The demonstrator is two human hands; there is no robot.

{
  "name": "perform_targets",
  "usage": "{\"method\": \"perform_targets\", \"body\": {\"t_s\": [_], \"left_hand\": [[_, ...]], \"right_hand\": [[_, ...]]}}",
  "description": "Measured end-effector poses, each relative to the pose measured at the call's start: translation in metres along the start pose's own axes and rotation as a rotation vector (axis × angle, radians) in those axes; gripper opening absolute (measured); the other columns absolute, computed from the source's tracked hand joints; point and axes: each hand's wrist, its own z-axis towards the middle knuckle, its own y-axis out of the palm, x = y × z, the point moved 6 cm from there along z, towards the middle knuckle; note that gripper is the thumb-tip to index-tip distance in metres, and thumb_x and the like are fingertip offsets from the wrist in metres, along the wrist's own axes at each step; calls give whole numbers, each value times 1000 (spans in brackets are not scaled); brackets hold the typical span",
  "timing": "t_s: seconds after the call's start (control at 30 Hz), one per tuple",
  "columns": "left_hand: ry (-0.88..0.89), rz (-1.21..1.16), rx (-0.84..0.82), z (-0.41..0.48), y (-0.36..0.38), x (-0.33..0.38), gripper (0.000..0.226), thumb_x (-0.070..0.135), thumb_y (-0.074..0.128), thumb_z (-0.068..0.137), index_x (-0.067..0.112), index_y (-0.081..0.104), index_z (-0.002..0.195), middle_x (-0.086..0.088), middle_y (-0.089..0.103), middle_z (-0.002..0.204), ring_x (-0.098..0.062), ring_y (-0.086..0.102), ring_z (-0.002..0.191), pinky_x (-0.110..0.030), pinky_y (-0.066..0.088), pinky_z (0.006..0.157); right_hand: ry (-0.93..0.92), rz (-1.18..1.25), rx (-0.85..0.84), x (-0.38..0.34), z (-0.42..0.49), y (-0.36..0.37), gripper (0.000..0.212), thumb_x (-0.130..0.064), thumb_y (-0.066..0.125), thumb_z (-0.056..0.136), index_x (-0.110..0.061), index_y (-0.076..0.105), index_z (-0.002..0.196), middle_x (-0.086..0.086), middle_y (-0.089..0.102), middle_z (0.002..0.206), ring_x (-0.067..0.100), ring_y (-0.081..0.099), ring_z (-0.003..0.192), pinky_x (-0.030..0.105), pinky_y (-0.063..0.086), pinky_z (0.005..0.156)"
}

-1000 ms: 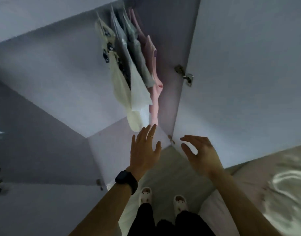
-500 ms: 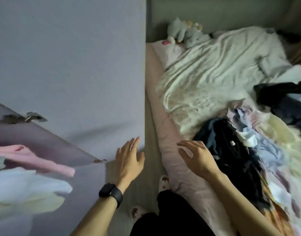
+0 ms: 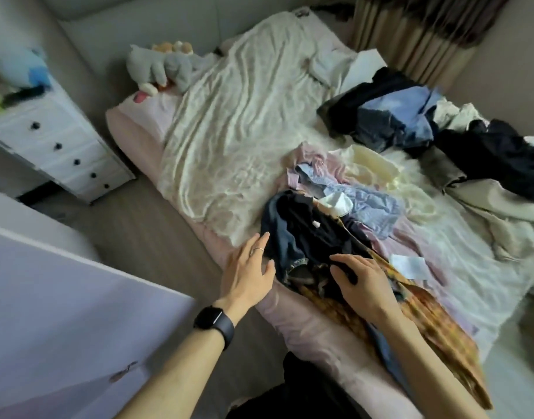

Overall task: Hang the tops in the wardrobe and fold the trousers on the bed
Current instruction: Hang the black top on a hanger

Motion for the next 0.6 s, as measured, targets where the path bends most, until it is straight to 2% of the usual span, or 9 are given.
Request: {"method": "perform_targets", "body": {"t_s": [0.13,0.37,0.5,0.6], "left_hand": [[-4,68,-51,34,16,17,62,38,51,100,29,29,157,7,27,164,-17,31,146,-36,23,121],[-33,156,-158,109,45,21,60,39,51,100,29,31,156,6,27,163,-18,29,147,-34,23,121],[-10,203,-267,168,73,15,62,38,52,101,27,29,157,4,25,163,-20,29,147,-35,26,120],[39,276,-345,213,101,8,64,36,53,100,26,26,158,0,22,164,-23,29,148,-36,29,119]], "right_hand": [[66,5,-29,42,25,-10,29,-40,62,97,-34,67,125,-13,67,124,19,57,120,36,47,101],[187,-54,-95,94,83,-14,35,-42,58,98,-29,64,130,-7,67,128,20,59,120,33,48,96],[329,-90,-135,122,116,4,42,-47,55,97,-30,58,135,-5,63,134,20,57,123,34,50,91],[458,-121,-204,145,132,30,54,-55,54,95,-30,47,143,-2,54,143,23,54,128,38,51,90]]}}
